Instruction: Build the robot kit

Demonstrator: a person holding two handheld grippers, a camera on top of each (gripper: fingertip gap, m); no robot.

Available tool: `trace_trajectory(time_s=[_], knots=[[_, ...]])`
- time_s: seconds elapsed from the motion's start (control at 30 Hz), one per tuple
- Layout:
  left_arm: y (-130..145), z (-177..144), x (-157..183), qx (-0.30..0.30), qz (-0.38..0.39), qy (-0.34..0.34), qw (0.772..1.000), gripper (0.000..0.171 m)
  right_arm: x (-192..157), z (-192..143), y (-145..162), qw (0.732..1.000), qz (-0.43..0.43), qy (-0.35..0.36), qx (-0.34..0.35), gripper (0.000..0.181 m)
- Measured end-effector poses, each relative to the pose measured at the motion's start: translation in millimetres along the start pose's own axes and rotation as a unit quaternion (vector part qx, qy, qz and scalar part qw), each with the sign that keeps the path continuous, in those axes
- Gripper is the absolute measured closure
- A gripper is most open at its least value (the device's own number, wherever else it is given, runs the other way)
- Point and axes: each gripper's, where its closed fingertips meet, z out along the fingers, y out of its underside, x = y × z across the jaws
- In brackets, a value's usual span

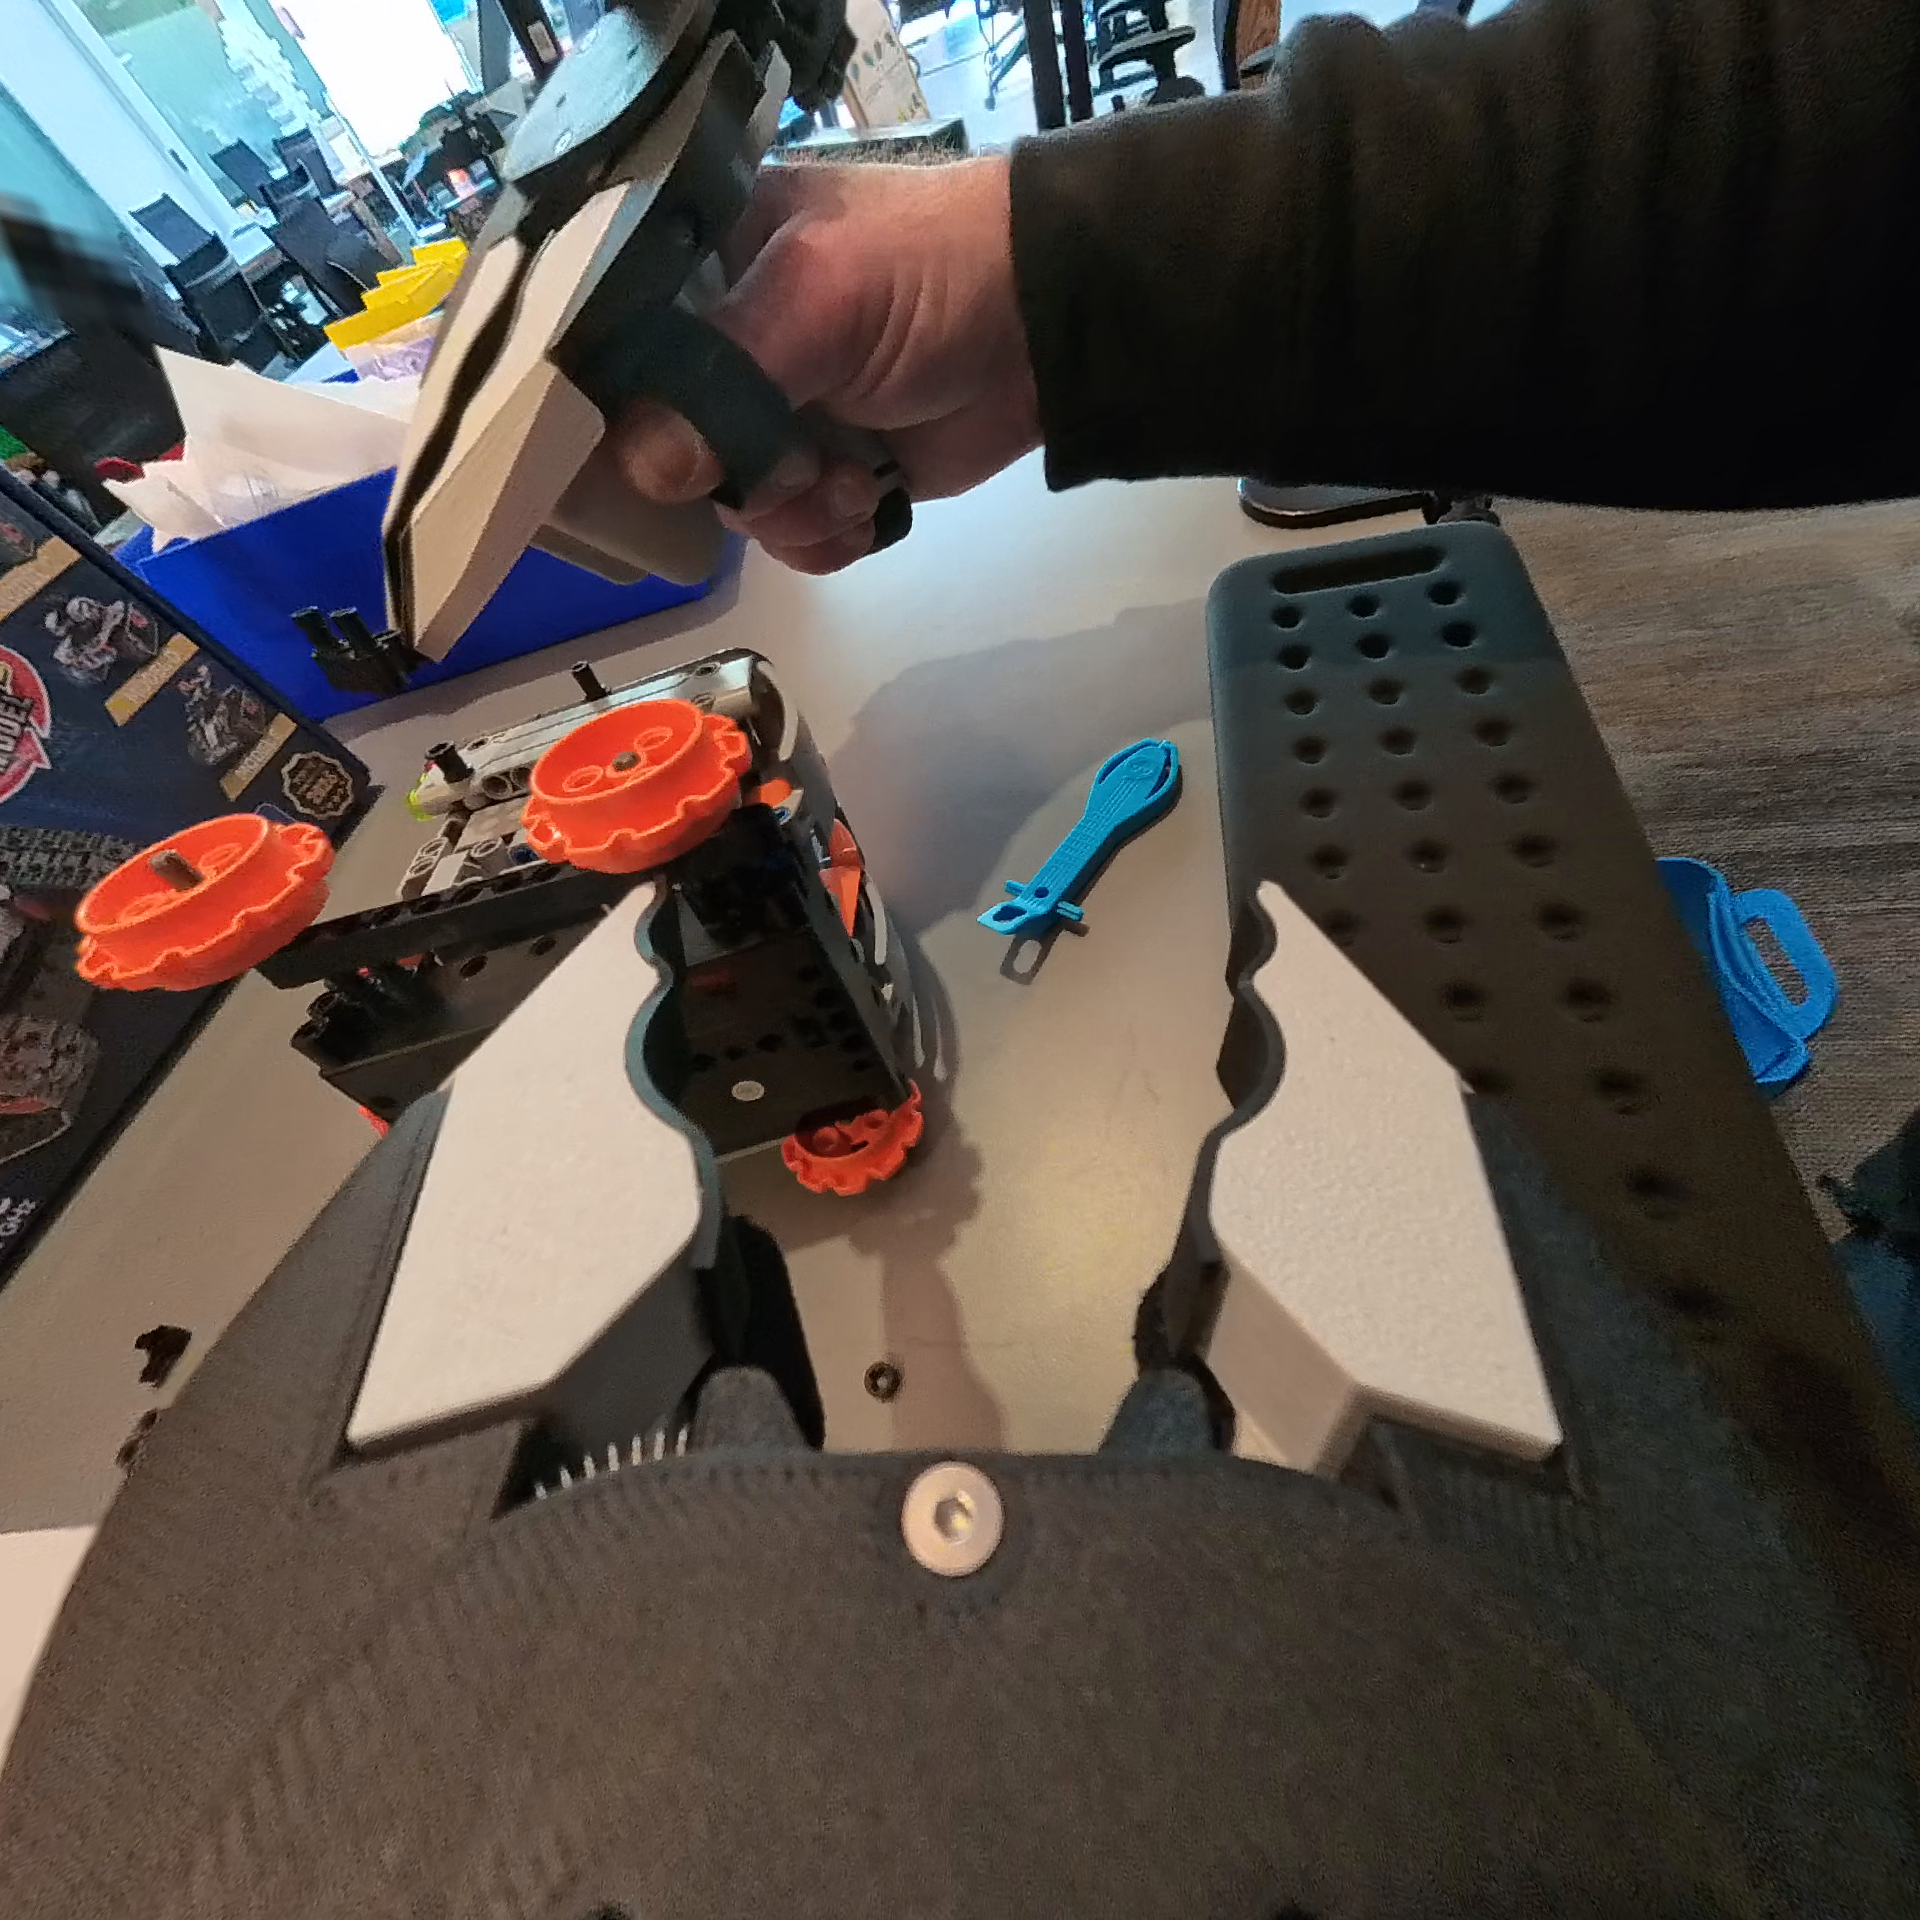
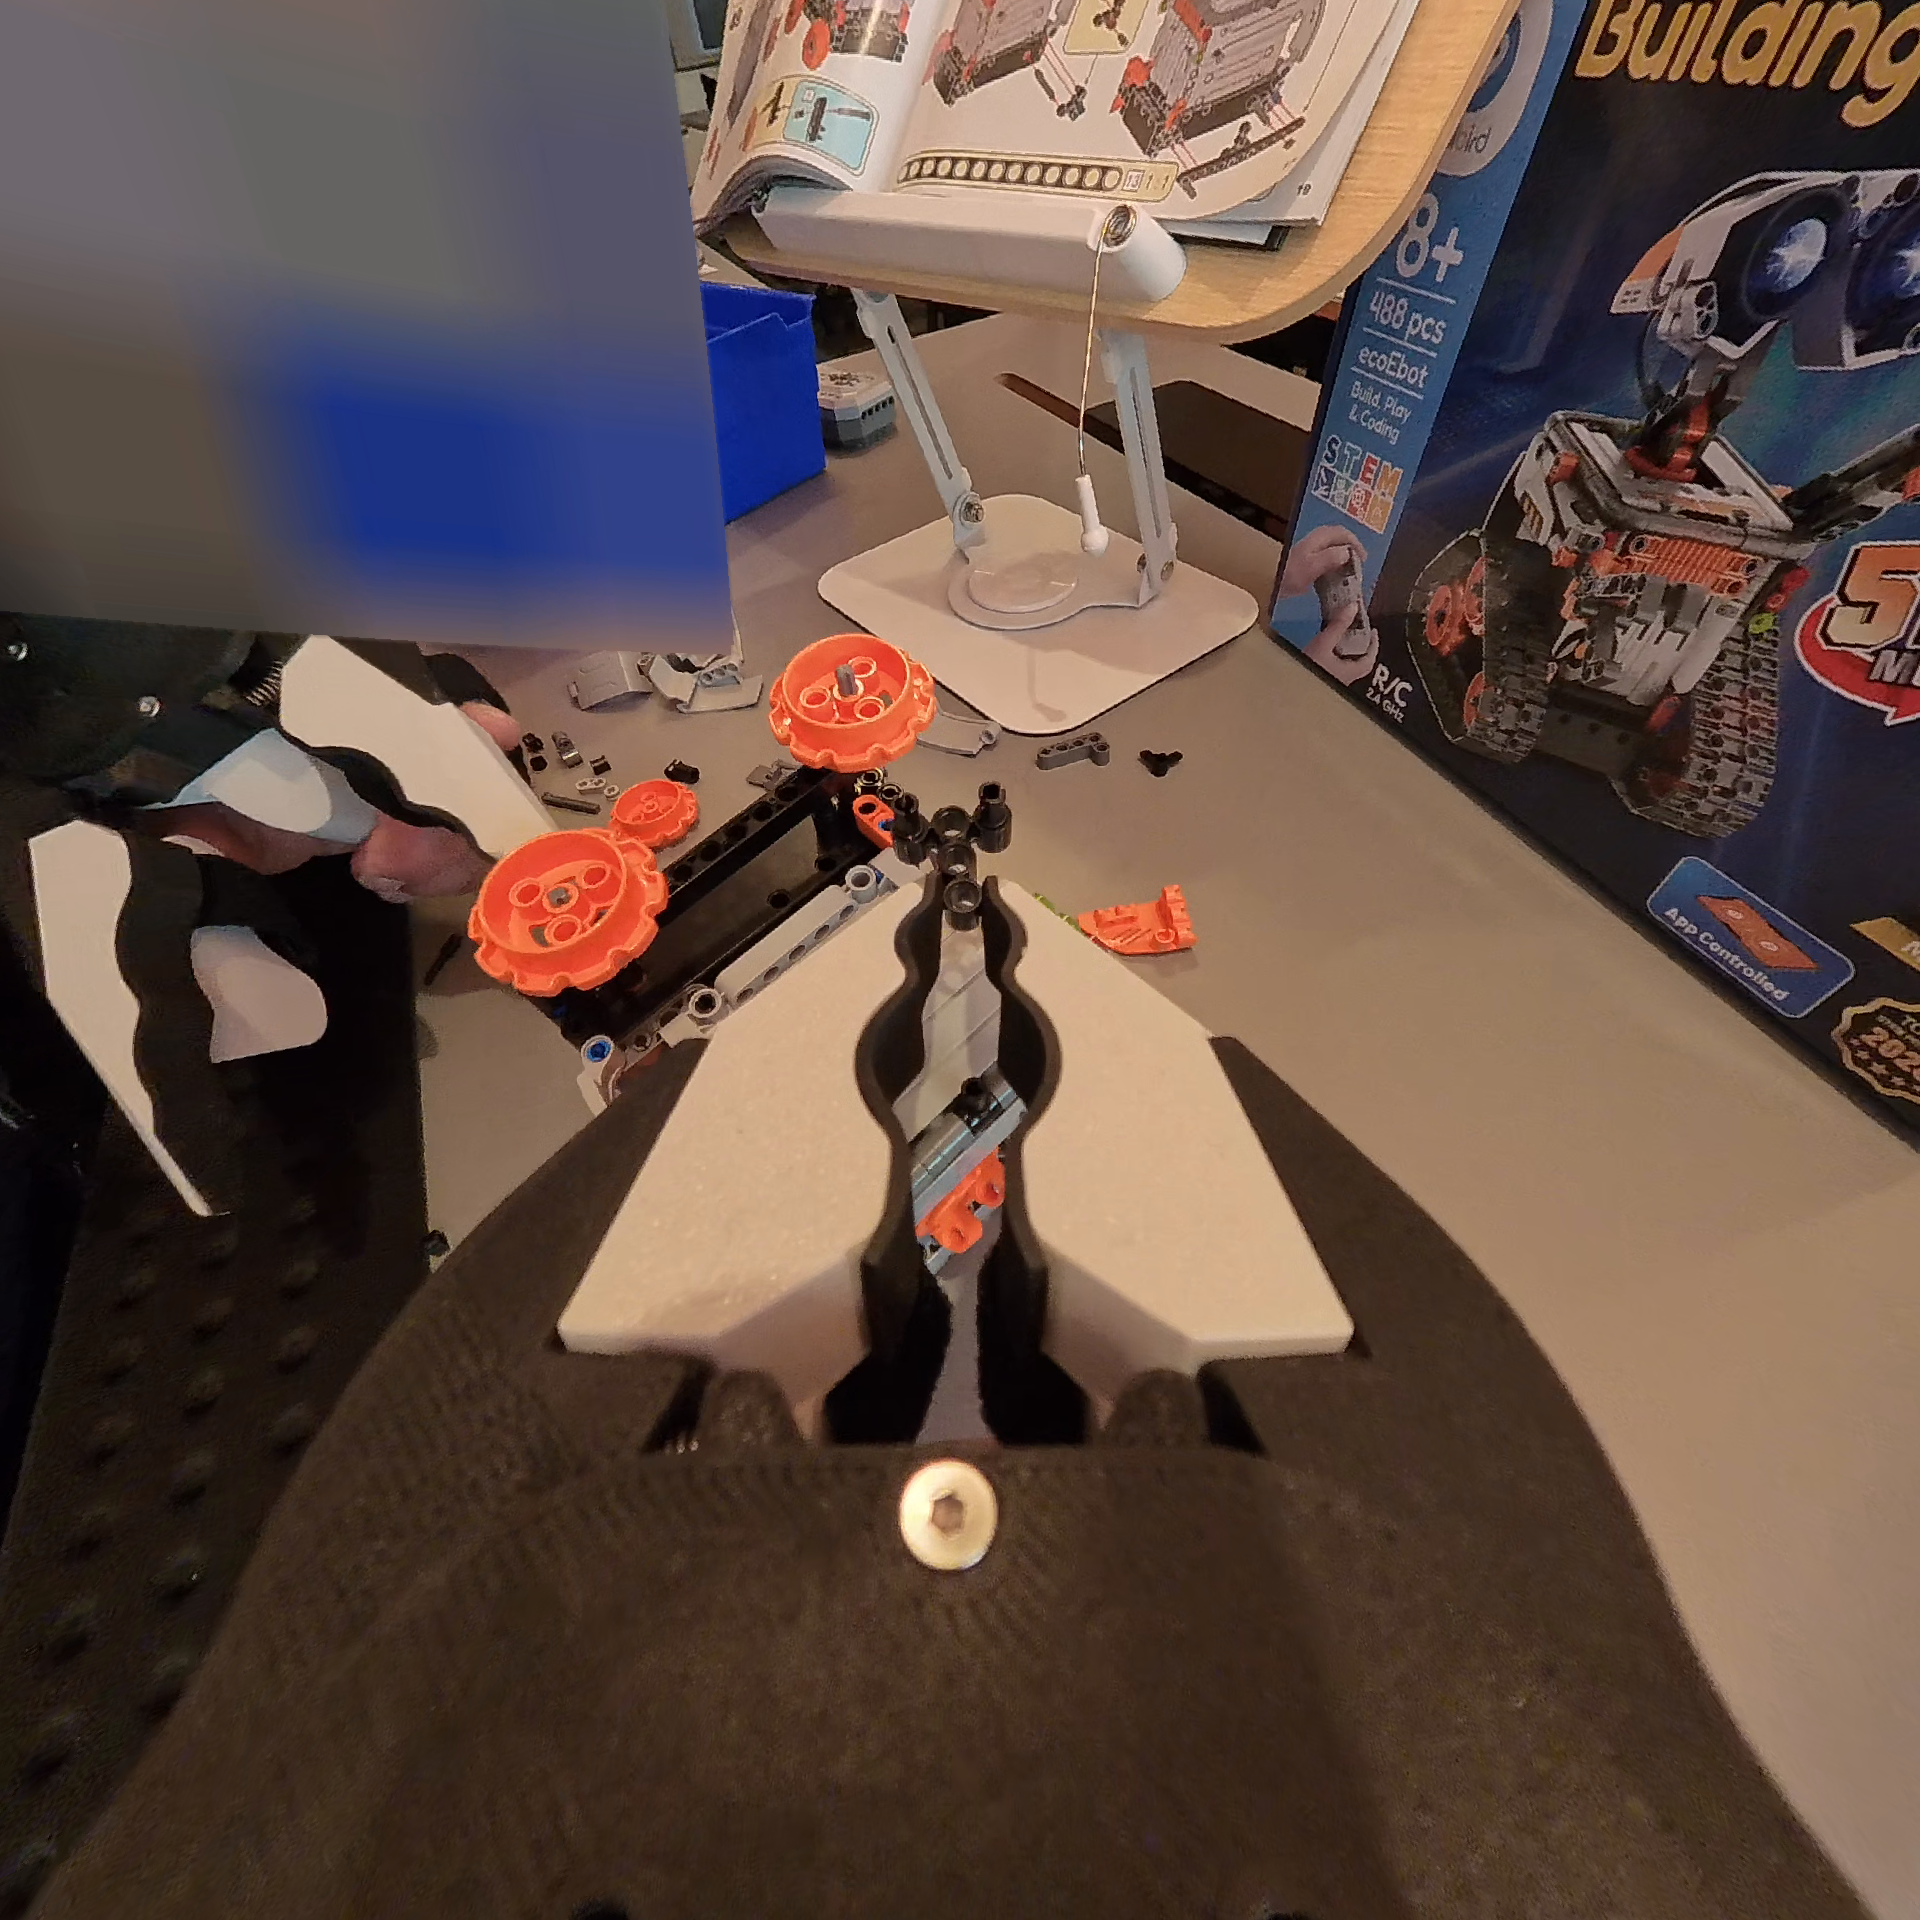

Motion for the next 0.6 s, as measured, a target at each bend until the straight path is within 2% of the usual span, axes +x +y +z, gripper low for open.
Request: trace_trajectory(time_s=[0.6], knots=[[-0.8, -2.0, -1.1, 0.006, -0.011, 0.009, 1.0, 0.071, 6.8, -3.8, 1.5, 1.0, 0.004, -0.008, 0.009, 0.177]])
